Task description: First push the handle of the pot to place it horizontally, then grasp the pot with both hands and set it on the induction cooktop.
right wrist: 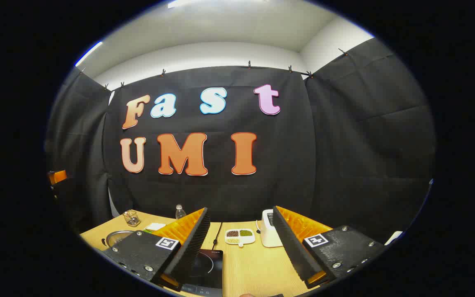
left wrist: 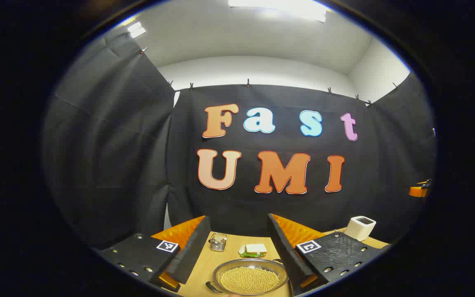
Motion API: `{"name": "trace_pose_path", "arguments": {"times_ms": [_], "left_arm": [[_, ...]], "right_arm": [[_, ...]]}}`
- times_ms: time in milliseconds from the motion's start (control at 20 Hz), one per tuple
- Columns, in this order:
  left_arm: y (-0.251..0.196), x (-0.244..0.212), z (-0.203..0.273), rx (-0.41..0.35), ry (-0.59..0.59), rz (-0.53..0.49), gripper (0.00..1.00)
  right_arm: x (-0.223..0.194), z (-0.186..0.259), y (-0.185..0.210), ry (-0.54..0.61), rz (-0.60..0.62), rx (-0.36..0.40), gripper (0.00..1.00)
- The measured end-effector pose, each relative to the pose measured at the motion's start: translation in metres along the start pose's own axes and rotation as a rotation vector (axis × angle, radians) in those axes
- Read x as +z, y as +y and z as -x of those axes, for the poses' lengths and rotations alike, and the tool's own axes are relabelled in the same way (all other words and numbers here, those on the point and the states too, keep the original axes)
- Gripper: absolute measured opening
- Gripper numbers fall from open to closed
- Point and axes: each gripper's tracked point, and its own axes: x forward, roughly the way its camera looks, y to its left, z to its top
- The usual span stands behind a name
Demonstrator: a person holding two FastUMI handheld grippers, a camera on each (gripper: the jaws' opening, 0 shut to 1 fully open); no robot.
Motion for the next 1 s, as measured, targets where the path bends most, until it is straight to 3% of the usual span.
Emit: {"name": "trace_pose_path", "arguments": {"times_ms": [400,450,750,800,850,1000], "left_arm": [[0.002,-0.012,0.0,0.007,0.028,-0.002,0.88],[0.001,-0.013,0.001,0.006,0.028,-0.005,0.88],[-0.007,-0.022,-0.002,-0.009,0.049,-0.009,0.88],[-0.007,-0.023,-0.001,-0.009,0.049,-0.012,0.89],[-0.009,-0.023,-0.001,-0.01,0.05,-0.014,0.89],[-0.009,-0.026,0.0,-0.009,0.057,-0.012,0.88]], "right_arm": [[-0.001,-0.003,0.008,-0.002,-0.007,0.03,0.95],[-0.001,-0.004,0.008,-0.003,-0.006,0.031,1.0],[0.0,-0.003,0.012,-0.007,-0.006,0.039,1.0],[0.001,-0.003,0.011,-0.009,-0.005,0.038,0.95],[0.001,-0.003,0.011,-0.011,-0.005,0.038,1.0],[0.0,-0.004,0.011,-0.012,-0.007,0.036,1.0]]}}
